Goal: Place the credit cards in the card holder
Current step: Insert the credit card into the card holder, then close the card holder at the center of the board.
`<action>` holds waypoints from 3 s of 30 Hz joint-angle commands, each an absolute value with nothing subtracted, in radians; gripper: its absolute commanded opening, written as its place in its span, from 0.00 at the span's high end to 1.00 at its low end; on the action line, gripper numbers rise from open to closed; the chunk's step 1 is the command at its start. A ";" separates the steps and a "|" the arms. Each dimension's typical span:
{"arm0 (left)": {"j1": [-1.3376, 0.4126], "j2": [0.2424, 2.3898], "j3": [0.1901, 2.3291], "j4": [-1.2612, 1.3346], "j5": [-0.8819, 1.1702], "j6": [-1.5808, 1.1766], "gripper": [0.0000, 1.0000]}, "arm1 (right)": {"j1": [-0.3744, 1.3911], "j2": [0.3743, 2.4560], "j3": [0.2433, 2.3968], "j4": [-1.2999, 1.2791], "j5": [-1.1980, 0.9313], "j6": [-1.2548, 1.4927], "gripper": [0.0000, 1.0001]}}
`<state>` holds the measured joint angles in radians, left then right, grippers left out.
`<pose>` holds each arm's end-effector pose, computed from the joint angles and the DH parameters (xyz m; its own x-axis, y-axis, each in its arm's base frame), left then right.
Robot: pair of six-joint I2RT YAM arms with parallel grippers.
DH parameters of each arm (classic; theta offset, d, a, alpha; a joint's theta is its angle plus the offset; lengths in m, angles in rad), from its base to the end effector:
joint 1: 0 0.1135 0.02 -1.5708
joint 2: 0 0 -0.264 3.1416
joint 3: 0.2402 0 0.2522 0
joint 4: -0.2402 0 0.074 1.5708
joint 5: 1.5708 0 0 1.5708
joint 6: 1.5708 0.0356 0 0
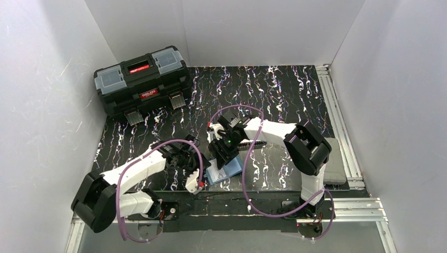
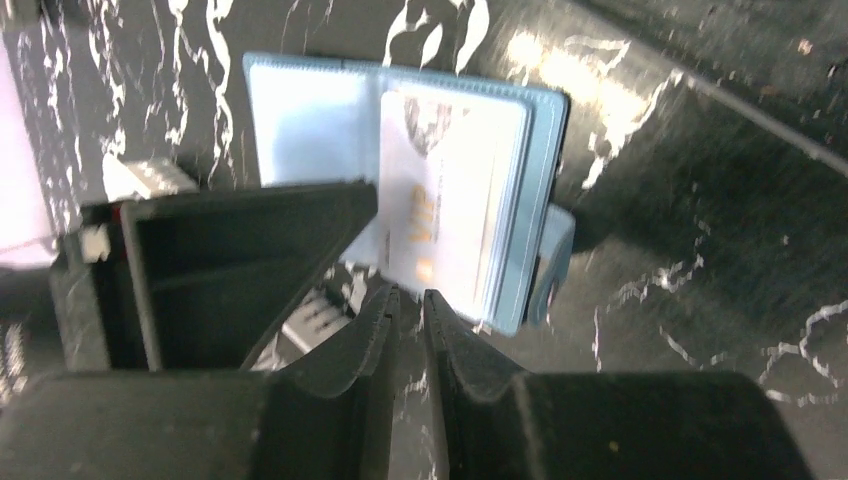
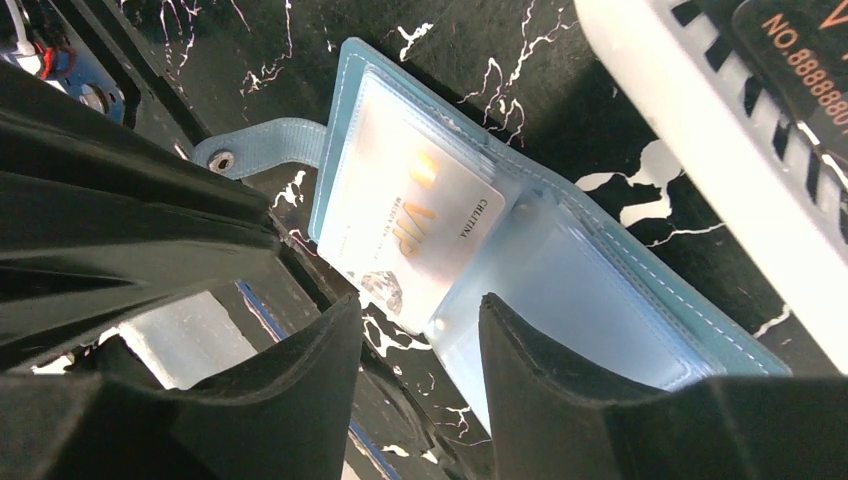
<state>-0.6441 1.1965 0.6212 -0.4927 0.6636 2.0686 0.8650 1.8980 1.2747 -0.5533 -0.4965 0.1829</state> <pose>0.1554 -0.1441 0.1869 0.9587 0.1456 -0.2441 0.2764 -0.6780 0.6811 0.2331 0.2996 0.1720 -0.7322 -0.6126 -0.2977 -0.6658 0.5517 0.5023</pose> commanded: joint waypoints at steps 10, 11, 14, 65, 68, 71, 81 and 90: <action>-0.421 1.127 0.560 -0.639 0.639 2.133 0.84 | 0.892 1.935 1.292 -0.549 -0.500 0.172 0.46; -0.420 1.135 0.554 -0.636 0.660 2.143 0.83 | 0.893 1.938 1.294 -0.547 -0.500 0.172 0.46; -0.420 1.176 0.544 -0.605 0.731 2.196 0.80 | 0.896 1.941 1.301 -0.547 -0.499 0.172 0.46; -0.520 1.212 0.434 -0.574 0.805 2.369 0.83 | 0.674 1.691 0.956 -0.257 -0.639 0.317 0.29; -0.526 1.215 0.438 -0.572 0.804 2.367 0.83 | 0.673 1.686 0.955 -0.233 -0.673 0.329 0.29; -0.529 1.218 0.444 -0.571 0.802 2.364 0.83 | 0.673 1.654 0.951 -0.221 -0.684 0.340 0.30; -0.531 1.229 0.460 -0.566 0.798 2.361 0.84 | 0.682 1.613 0.985 -0.258 -0.744 0.320 0.31; -0.537 1.238 0.463 -0.559 0.799 2.359 0.85 | 0.712 1.626 1.038 -0.288 -0.875 0.278 0.34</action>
<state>-0.5285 1.2205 0.4591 -0.5201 0.8051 2.0937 0.6949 1.6485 0.9840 -0.2703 -0.7708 0.3119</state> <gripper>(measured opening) 0.152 0.666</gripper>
